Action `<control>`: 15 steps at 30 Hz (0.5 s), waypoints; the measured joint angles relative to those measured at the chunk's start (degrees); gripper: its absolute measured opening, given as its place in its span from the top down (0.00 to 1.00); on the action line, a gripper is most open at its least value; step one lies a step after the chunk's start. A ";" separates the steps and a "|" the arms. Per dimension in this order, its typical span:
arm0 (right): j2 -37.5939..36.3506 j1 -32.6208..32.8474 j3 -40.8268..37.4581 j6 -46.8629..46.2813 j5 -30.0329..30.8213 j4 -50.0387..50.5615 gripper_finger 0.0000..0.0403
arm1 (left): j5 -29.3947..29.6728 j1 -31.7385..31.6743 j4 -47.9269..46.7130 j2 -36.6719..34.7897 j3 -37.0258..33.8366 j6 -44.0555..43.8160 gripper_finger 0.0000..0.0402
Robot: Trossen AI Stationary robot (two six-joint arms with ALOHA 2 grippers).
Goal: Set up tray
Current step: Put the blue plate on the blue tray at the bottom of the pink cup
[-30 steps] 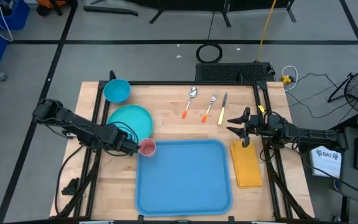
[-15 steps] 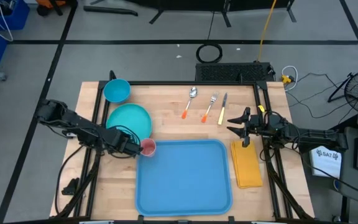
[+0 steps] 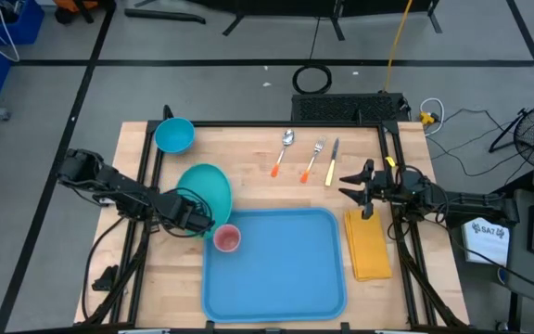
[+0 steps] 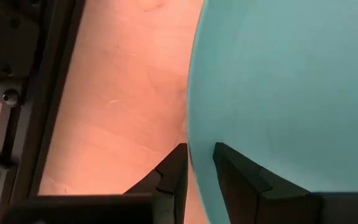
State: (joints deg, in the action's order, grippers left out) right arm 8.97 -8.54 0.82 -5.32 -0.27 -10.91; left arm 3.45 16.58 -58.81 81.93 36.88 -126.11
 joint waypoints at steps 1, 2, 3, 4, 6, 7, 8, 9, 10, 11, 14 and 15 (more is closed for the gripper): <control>0.00 0.01 0.01 0.00 0.00 -0.20 0.62 | -0.03 0.00 -0.02 0.00 0.00 0.00 0.78; 0.00 0.01 0.01 0.00 0.00 -0.40 0.62 | -0.02 0.01 -0.02 0.00 0.00 0.03 0.78; 0.00 0.01 0.01 0.00 0.00 -0.52 0.62 | 0.03 0.02 -0.11 0.00 0.00 0.03 0.78; 0.00 0.01 0.01 0.00 0.00 -0.64 0.62 | 0.12 0.00 -0.20 0.00 0.00 0.02 0.78; -0.01 0.02 0.00 -0.01 0.00 -1.01 0.62 | 1.06 0.02 -0.39 0.00 0.00 -0.01 0.78; -0.02 0.02 0.01 -0.02 -0.01 -1.16 0.62 | 1.88 0.02 -0.44 0.00 0.00 0.00 0.78; -0.02 0.02 0.00 -0.02 -0.02 -1.21 0.62 | 2.77 0.04 -0.44 0.00 0.00 0.00 0.78; -0.02 0.02 0.02 -0.02 0.00 -1.21 0.62 | 3.59 0.02 -0.46 0.00 0.00 -0.02 0.78; -0.02 0.00 0.00 -0.02 -0.02 -1.21 0.62 | 4.40 0.02 -0.50 0.00 0.00 0.00 0.78; -0.02 0.01 0.01 -0.02 0.00 -1.20 0.62 | 5.03 0.00 -0.50 0.00 0.00 0.16 0.78; -0.02 0.02 0.00 -0.02 -0.02 -1.20 0.62 | 5.52 -0.21 -0.50 -0.08 0.00 0.40 0.78; -0.02 0.00 0.01 -0.02 -0.02 -1.20 0.62 | 5.49 -0.31 -0.51 -0.26 -0.02 0.55 0.78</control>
State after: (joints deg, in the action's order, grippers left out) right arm 8.95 -8.53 0.83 -5.34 -0.30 -12.11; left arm 8.94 16.27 -59.32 81.67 36.86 -125.56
